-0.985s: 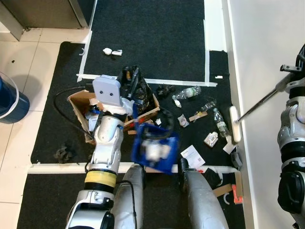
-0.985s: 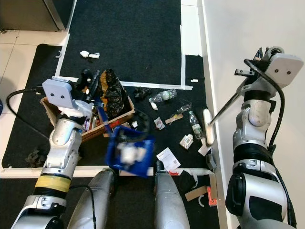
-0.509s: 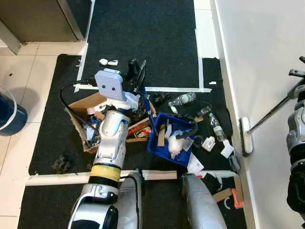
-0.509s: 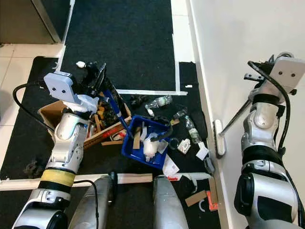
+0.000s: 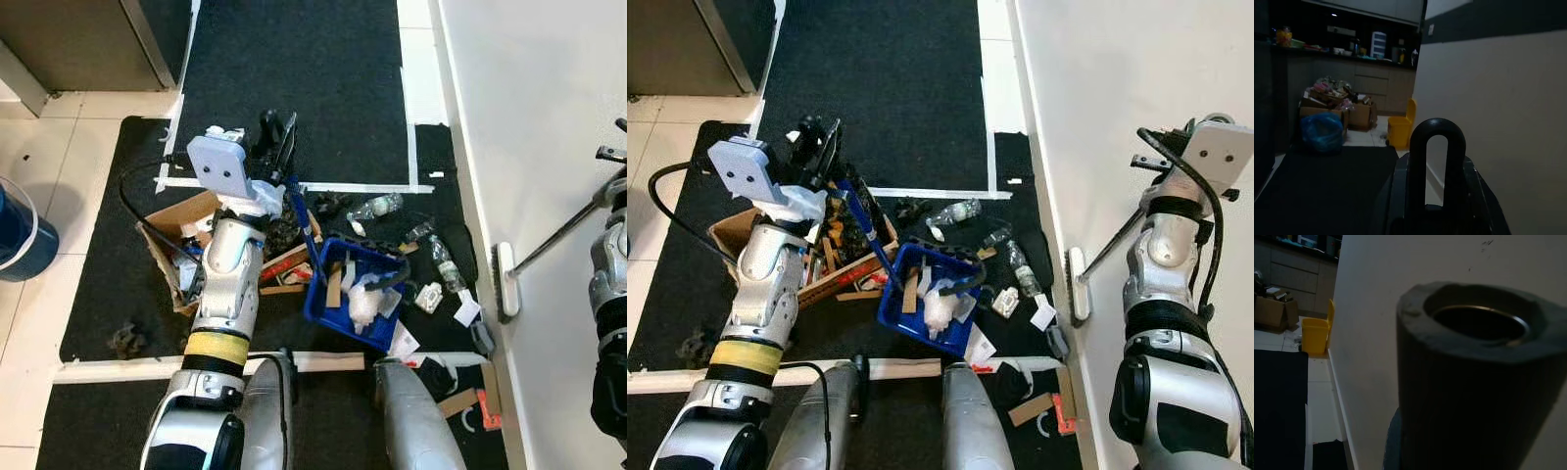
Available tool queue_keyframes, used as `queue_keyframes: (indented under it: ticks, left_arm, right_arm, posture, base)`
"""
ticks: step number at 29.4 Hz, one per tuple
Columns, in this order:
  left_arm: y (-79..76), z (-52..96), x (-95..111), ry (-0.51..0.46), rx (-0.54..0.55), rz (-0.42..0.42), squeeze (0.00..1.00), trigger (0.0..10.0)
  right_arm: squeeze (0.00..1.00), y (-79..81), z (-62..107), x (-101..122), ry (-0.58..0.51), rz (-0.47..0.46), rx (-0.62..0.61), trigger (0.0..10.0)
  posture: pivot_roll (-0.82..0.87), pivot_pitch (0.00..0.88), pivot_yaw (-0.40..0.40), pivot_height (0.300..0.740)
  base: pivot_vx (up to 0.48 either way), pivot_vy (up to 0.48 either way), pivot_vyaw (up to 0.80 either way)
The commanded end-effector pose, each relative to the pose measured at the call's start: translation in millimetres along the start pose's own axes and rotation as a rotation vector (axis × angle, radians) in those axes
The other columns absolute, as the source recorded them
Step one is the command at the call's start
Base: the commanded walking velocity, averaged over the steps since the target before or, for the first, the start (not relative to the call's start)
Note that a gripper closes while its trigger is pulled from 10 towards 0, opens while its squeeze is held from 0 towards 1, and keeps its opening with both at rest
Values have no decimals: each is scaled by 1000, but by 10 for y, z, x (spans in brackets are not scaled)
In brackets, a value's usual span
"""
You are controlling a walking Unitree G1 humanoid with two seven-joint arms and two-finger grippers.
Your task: Sweep floor
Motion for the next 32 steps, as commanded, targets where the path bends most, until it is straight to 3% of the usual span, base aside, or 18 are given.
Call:
queue_keyframes:
  ticks: [1,9,13,15,17,18,21,24,32]
  left_arm:
    - [-28,-74,146,-73,-2,27,0,10000]
    - [131,-195,413,-150,33,25,0,10000]
    - [171,-255,569,-186,29,3,0,10000]
    - [233,-268,674,-209,40,-16,0,10000]
    - [250,-271,700,-214,44,-20,0,10000]
    - [307,-263,767,-225,55,-43,0,10000]
    - [352,-254,815,-233,69,-54,0,10000]
    - [490,-204,989,-261,104,-101,0,10000]
    - [672,-94,1235,-289,153,-176,0,10000]
  right_arm:
    - [0,-185,-14,-18,-25,90,-20,10000]
    - [0,-61,94,-154,36,66,13,10000]
    - [0,117,214,-297,114,19,81,10000]
    - [0,313,346,-389,170,-61,148,10000]
    - [0,366,383,-409,183,-83,165,10000]
    - [0,483,470,-436,203,-142,200,10000]
    - [0,546,516,-448,215,-177,213,10000]
    - [0,706,630,-469,243,-237,253,10000]
    - [0,842,701,-479,266,-266,316,10000]
  posture:
    - [155,149,-55,740]
    - [157,134,-53,740]
    - [159,123,-48,740]
    - [159,119,-46,740]
    - [160,118,-46,740]
    - [163,115,-45,740]
    - [165,114,-45,740]
    - [173,111,-46,740]
    - [190,107,-49,740]
  base:
    - [0,0,0]
    - [0,0,0]
    - [0,0,0]
    - [0,0,0]
    - [0,0,0]
    - [0,0,0]
    - [0,0,0]
    - [0,0,0]
    - [0,0,0]
Point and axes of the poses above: a point about 5 cm out from each wrist's last joint towards the gripper, its own z axis pointing back from the gripper into the wrist, its own x axis along the axis of the wrist's last joint, y = z × x, the point moved 3 cm from there along -z, pointing out of the wrist towards the gripper, and after that the axes turned 15 degrees about z, right-handed, at the moved point
